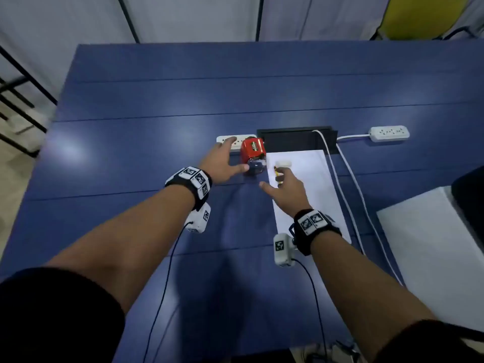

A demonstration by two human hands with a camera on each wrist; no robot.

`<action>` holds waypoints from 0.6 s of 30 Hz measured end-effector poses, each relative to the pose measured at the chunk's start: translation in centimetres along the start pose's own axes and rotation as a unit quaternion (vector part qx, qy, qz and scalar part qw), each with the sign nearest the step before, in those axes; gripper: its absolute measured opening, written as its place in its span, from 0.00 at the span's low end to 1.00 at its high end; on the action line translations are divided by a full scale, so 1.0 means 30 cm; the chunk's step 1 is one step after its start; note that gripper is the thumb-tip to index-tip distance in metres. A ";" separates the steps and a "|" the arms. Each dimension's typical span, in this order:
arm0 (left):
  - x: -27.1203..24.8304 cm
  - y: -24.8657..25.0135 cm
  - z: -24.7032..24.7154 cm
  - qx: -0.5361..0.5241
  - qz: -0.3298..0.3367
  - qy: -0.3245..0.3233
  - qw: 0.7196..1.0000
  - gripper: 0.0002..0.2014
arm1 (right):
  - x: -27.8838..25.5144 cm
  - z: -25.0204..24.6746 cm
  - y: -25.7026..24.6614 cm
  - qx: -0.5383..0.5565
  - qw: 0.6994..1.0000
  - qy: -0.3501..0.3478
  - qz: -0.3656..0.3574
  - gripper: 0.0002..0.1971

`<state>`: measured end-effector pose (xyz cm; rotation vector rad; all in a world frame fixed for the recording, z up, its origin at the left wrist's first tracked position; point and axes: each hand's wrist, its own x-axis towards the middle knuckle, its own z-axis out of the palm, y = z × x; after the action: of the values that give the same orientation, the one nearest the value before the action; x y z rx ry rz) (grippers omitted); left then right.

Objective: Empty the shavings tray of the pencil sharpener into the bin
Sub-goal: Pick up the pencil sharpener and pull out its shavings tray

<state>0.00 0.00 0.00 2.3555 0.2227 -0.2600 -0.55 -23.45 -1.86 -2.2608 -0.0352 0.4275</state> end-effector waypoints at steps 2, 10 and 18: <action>0.055 0.020 0.017 -0.003 0.006 0.011 1.000 0.53 | 0.060 0.017 -0.010 -0.007 1.000 0.003 -0.014 0.42; 0.147 0.053 0.112 0.015 0.029 0.017 0.999 0.50 | 0.210 0.166 -0.041 0.019 0.999 0.033 -0.026 0.36; 0.139 0.009 0.117 0.007 0.024 0.035 0.999 0.51 | 0.236 0.214 -0.060 0.045 0.997 0.068 -0.019 0.31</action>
<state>3.66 -2.30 -3.34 2.3837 0.1990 -0.1572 4.30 -16.44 -6.52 -2.1922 0.0099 0.2492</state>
